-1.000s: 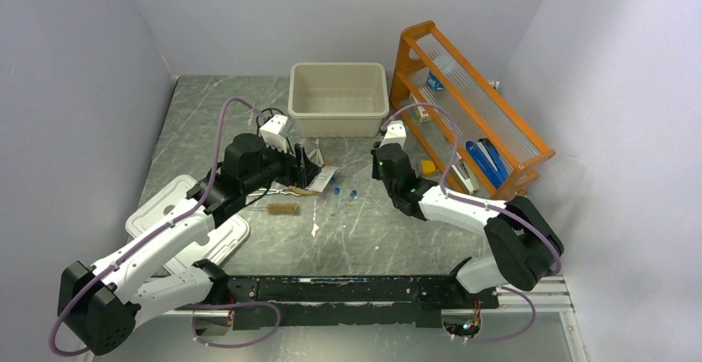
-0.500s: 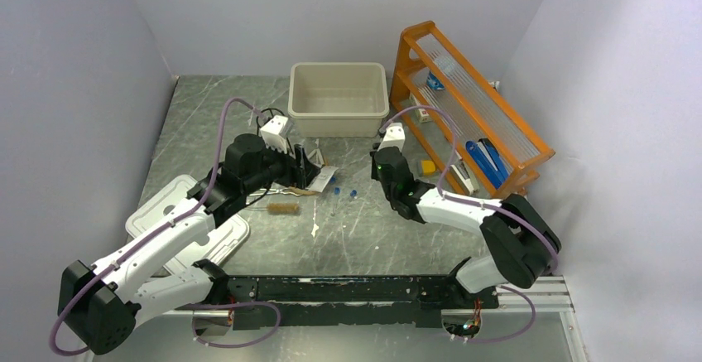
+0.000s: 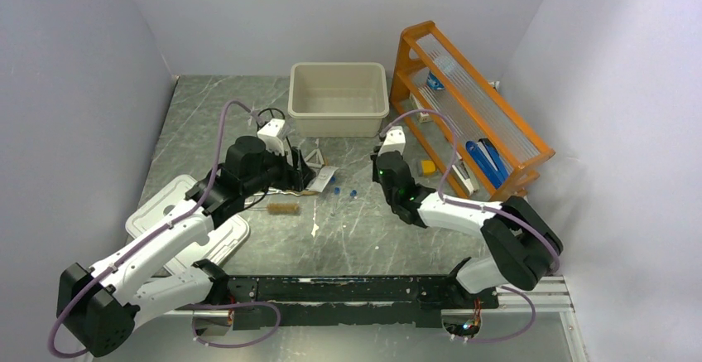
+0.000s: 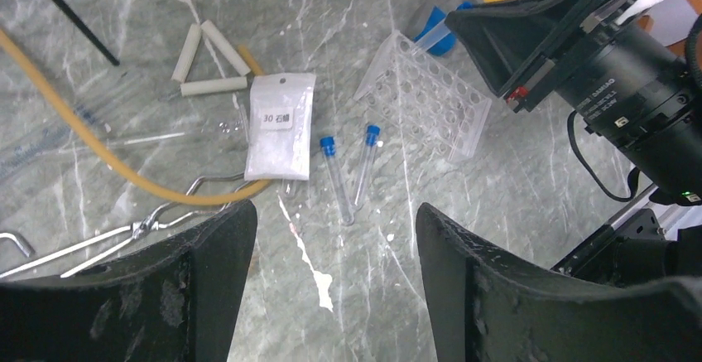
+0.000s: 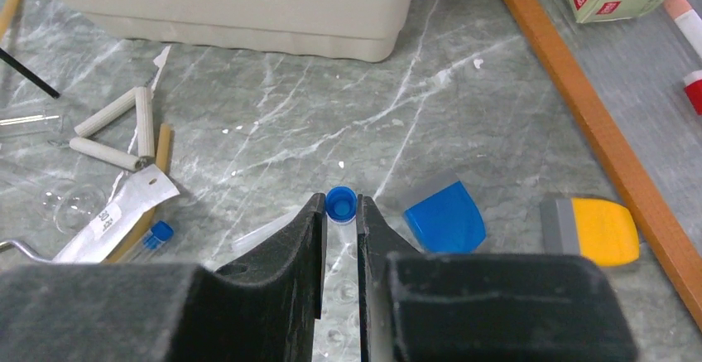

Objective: Organize the chemistry lab equipment

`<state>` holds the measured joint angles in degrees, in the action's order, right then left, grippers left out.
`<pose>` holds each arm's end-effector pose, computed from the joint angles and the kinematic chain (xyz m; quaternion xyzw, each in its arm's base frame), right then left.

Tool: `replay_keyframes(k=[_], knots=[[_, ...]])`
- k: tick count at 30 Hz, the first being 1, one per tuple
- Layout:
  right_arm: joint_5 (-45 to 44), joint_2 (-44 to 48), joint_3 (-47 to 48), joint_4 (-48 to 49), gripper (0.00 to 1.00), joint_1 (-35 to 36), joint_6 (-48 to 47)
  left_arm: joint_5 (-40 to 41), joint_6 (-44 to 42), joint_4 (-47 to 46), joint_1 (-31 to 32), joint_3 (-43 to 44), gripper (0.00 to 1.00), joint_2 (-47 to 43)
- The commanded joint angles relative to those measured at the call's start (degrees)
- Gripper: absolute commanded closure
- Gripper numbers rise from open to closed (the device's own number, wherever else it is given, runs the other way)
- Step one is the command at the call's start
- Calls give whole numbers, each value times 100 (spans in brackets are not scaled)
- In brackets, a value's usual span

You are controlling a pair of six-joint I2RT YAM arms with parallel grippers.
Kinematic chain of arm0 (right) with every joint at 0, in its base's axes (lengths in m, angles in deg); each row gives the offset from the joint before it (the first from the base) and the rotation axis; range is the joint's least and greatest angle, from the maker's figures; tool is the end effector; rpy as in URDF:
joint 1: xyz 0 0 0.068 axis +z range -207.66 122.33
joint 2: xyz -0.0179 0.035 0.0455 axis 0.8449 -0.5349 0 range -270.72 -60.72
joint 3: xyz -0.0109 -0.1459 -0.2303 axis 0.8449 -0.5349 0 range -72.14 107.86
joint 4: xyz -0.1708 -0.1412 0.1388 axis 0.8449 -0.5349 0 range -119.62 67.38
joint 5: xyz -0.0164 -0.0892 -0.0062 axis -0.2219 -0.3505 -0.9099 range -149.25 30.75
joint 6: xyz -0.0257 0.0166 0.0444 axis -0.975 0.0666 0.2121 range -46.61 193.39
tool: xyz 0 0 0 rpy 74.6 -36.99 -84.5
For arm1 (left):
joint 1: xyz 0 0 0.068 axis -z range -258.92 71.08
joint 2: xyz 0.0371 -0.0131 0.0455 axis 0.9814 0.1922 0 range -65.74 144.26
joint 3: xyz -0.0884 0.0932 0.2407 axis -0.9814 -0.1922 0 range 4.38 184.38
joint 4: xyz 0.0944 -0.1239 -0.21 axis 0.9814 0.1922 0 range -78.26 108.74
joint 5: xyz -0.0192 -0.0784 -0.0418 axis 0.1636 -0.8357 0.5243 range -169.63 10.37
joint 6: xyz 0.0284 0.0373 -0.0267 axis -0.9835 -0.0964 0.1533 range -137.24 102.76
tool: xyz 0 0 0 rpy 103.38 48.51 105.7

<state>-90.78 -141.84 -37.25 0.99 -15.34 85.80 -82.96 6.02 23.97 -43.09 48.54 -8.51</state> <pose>0.2258 0.1804 0.1988 -0.0611 0.8125 0.0447 0.5781 0.1839 -0.1354 0.2917 0.1079 0.8377 -0.2851 0.4532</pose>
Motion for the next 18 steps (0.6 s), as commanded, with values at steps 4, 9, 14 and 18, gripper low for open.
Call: replay_keyframes(k=[4,9,14,18], knots=[[-203,-422,-163,731,88,121,-173,323,349,486,20,-97,25,-294],[-193,-310,-305,801,89,155,-83,325,293,480,20,-230,24,-376],[-216,-426,-480,907,88,162,-16,325,278,487,20,-227,25,-265],[-224,-740,-430,1055,88,155,-94,325,275,485,20,-214,24,-207]])
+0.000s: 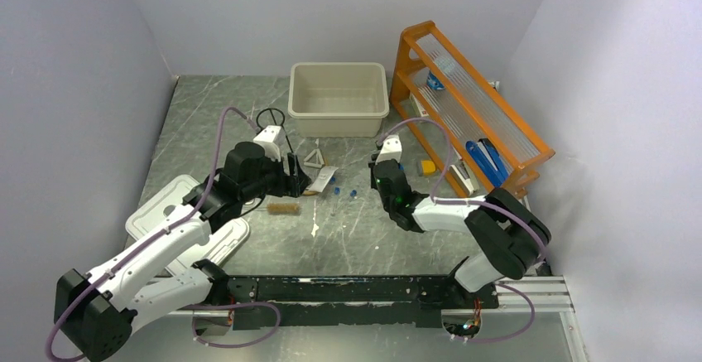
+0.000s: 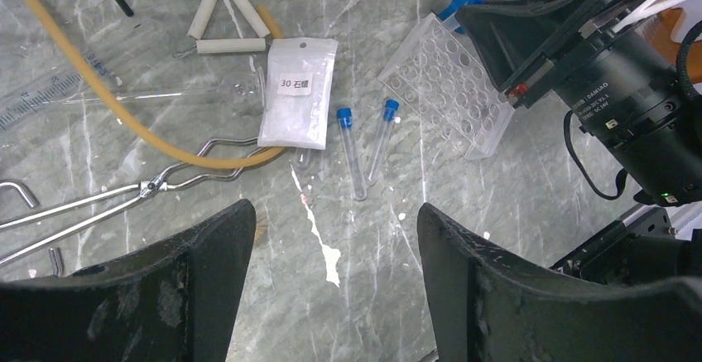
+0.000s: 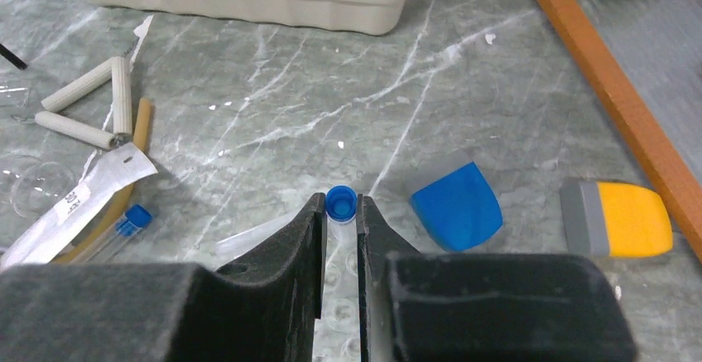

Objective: Organize the chemistry lab equipment

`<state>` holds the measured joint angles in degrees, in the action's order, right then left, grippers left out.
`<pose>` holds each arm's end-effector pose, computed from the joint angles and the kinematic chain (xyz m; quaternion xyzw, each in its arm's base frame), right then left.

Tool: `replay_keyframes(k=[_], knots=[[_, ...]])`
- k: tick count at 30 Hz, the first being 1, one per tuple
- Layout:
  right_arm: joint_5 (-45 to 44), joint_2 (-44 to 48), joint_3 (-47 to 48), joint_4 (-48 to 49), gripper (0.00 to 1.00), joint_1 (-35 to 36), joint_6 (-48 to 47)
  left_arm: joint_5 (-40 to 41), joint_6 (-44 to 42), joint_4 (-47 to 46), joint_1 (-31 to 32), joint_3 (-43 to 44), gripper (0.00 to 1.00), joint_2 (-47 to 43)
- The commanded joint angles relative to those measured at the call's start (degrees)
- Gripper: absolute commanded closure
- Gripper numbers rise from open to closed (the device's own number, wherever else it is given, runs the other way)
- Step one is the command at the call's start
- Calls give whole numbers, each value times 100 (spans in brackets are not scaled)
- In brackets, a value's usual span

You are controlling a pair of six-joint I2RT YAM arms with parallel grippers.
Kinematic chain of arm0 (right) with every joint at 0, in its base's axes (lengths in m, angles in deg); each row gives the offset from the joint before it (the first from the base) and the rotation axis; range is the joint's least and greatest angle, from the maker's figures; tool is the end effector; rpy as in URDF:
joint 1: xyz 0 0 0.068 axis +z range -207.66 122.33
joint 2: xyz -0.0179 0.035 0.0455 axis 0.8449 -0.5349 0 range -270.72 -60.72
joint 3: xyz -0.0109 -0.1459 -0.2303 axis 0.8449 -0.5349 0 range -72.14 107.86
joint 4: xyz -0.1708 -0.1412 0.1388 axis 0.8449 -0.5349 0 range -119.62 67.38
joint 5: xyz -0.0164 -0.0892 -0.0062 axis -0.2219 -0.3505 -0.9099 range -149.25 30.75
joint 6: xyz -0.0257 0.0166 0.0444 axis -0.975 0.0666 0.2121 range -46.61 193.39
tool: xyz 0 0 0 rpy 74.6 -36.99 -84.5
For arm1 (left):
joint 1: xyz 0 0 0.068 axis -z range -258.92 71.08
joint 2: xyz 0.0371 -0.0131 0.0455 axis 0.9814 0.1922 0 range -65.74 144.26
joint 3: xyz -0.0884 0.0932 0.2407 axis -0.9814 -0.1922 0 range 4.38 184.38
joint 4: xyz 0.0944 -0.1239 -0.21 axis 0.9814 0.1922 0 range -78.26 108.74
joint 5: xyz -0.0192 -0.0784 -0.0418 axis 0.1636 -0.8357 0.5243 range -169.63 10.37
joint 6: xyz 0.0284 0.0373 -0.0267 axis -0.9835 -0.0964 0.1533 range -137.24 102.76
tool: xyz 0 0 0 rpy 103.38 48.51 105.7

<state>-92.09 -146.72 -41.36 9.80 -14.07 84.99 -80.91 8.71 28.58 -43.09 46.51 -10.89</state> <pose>0.2208 0.1835 0.1696 -0.0698 0.8111 0.0373 0.5796 0.1743 -0.1268 0.2798 0.0800 0.8604 -0.2667 0.4269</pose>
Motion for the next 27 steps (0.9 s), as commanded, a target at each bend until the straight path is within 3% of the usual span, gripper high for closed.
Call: replay_keyframes(k=[1,10,15,20,27], knots=[[-107,-312,6,215,87,33,-44,119,14,17,20,-19,24,41],[8,-434,-22,300,76,37,-88,432,-2,82,20,56,24,227],[60,-173,48,32,53,39,77,500,30,124,20,93,22,327],[60,289,495,-1079,36,11,576,567,80,143,16,204,19,470],[557,1012,1180,-2848,33,-112,1123,122,129,47,20,331,21,773]])
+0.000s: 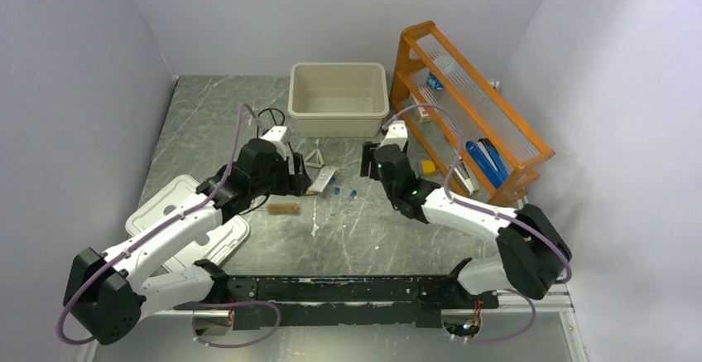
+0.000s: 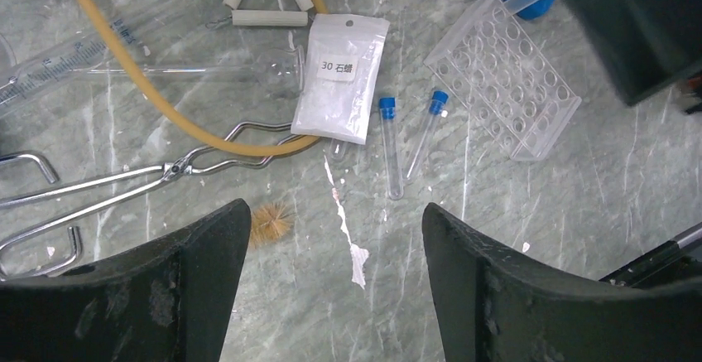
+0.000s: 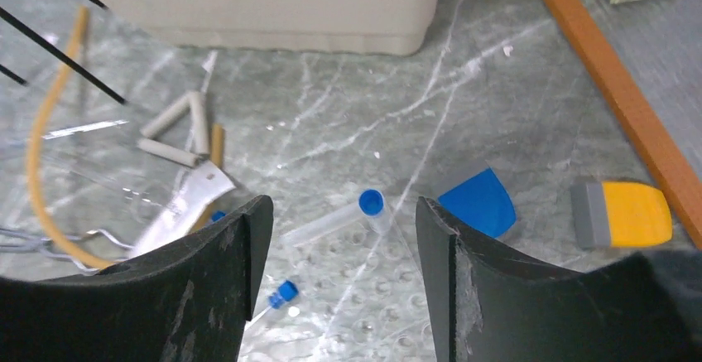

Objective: Organize the chemistry lab equipment

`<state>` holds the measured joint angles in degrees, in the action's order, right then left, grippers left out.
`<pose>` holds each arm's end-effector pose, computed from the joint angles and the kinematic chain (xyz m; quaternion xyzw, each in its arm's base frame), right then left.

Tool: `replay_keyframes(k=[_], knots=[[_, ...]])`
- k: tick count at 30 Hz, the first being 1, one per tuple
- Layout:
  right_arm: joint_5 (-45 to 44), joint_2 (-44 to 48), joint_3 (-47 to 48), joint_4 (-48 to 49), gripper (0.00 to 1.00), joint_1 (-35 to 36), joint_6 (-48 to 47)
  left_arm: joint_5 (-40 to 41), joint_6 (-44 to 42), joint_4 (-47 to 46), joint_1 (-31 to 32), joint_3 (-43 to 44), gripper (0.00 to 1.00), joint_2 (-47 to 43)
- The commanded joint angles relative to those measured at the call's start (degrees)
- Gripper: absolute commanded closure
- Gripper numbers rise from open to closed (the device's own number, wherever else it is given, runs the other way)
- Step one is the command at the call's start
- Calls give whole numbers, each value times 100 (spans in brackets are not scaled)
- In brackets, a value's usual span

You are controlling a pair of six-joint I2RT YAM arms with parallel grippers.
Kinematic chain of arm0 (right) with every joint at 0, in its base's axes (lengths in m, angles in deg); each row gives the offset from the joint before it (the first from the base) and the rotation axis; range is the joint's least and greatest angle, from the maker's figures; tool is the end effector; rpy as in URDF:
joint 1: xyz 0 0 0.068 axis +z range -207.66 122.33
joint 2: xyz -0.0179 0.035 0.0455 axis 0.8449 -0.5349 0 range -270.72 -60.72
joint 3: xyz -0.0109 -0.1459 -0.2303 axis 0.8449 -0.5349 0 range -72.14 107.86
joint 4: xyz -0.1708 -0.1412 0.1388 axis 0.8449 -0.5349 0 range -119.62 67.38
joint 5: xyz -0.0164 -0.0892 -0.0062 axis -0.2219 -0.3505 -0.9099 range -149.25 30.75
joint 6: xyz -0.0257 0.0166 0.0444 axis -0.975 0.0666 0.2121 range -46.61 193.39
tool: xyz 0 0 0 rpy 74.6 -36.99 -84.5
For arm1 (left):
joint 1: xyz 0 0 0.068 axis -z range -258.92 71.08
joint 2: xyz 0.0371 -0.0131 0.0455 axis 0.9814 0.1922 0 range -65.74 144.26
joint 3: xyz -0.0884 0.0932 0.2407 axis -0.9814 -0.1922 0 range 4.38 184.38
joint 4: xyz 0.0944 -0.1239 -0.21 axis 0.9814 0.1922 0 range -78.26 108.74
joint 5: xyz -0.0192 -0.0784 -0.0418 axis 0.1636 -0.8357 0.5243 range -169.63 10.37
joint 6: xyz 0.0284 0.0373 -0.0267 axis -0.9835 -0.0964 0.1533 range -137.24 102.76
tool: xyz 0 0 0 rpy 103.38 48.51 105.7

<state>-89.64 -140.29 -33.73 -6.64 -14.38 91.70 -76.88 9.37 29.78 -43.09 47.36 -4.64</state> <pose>0.2241 0.1863 0.2126 -0.0390 0.8258 0.0748 0.5577 0.1894 -0.1346 0.2608 0.0608 0.8894 -0.2163 0.3981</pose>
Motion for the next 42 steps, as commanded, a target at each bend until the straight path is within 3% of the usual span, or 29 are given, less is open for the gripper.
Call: replay_keyframes(k=[1,5,8,12,20,30,42], knots=[[422,418,535,-1468,35,-90,522,-465,90,-163,20,223,23,203],[772,638,759,-2283,55,-98,802,-1397,323,-796,39,72,43,550],[968,885,657,-2496,63,-117,949,-1847,431,-1247,176,125,56,958],[1213,1198,446,-2795,65,-232,1211,-1476,312,-1052,679,552,57,1586],[1723,1765,-116,-2729,65,-465,1656,429,533,-172,1424,1123,50,2687],[2015,1860,-485,-2439,65,-479,1881,875,636,84,1512,1606,59,3721],[2088,1745,-587,-2266,65,-474,1930,1070,529,202,1531,1800,70,4248]])
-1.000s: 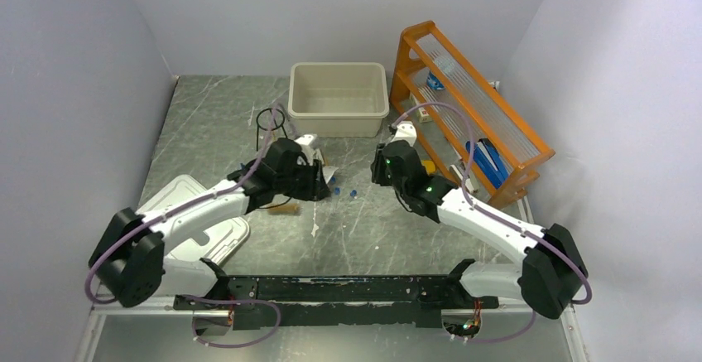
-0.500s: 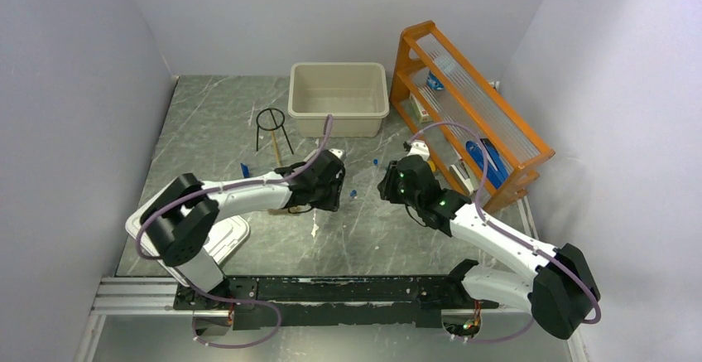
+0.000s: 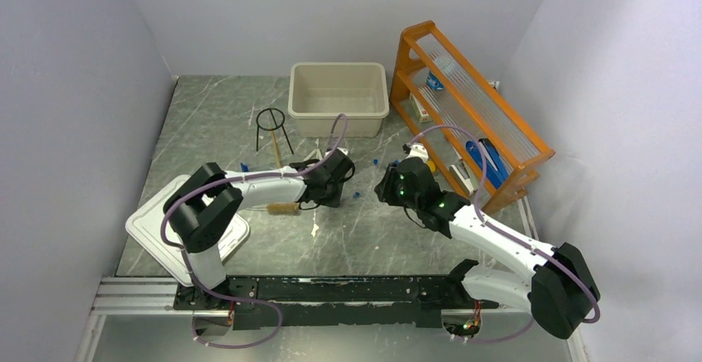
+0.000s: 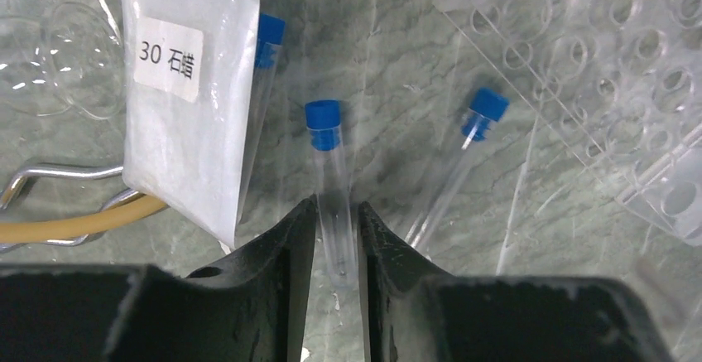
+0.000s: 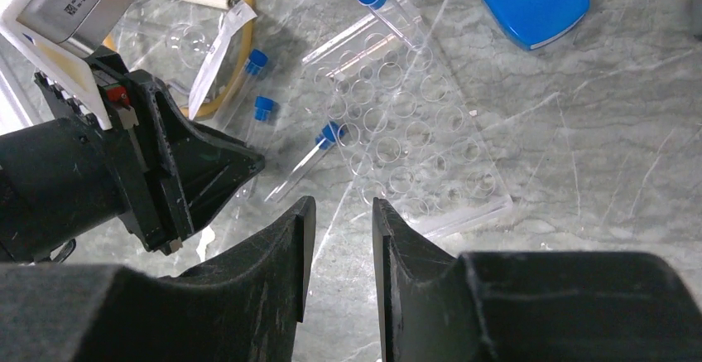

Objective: Organize the chemistry lab equipment

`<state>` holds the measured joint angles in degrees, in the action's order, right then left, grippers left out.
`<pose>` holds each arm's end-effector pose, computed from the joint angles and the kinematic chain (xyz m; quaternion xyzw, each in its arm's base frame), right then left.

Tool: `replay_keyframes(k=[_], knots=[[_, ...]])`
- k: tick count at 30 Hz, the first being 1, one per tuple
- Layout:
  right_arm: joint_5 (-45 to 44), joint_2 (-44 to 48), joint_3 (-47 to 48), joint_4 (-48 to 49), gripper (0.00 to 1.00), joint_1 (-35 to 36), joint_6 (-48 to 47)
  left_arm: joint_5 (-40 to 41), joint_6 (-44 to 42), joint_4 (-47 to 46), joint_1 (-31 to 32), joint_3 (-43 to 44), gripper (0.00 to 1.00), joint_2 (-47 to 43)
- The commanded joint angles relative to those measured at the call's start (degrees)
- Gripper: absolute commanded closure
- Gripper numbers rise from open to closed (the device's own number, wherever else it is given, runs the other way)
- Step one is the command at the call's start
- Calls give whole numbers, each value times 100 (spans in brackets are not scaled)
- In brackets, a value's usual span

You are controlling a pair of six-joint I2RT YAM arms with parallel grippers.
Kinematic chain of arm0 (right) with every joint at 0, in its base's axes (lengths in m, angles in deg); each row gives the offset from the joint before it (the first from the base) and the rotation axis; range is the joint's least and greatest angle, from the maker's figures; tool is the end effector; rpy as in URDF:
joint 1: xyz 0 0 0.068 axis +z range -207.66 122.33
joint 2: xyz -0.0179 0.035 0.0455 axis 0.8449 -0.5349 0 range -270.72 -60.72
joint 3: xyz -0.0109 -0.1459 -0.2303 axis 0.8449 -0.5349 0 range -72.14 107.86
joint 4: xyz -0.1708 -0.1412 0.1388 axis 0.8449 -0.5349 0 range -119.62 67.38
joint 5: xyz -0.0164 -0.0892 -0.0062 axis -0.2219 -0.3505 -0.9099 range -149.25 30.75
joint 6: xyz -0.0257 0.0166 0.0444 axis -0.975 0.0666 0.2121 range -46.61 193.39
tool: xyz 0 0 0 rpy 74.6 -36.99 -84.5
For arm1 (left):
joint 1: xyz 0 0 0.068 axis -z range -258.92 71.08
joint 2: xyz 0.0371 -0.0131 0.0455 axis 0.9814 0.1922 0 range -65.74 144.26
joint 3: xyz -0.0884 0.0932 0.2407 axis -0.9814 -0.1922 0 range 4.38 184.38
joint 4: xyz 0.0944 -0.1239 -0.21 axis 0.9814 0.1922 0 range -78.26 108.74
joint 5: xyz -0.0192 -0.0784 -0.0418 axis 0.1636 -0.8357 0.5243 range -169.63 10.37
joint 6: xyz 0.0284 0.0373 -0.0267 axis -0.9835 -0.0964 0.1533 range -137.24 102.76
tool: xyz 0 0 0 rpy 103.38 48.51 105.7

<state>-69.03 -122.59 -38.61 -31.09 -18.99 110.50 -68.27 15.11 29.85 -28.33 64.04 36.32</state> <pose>0.1810 0.1371 0.2175 0.0260 0.8913 0.2138 0.3989 0.2277 -0.2661 0.1559 0.1276 0.9542 -0.0960 0.2531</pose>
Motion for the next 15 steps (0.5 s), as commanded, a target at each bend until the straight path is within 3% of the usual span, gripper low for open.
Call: replay_keyframes(k=[1,6,11,15], knots=[[41,-31,-108,201,65,-17,55,236,-53,209,56,136,70,173],[151,-116,-158,294,65,-17,123,263,-99,255,65,155,74,321],[285,-151,-175,337,64,-12,237,194,-204,165,81,104,95,177],[366,-116,-98,297,63,-16,279,32,-483,40,108,100,95,-275]])
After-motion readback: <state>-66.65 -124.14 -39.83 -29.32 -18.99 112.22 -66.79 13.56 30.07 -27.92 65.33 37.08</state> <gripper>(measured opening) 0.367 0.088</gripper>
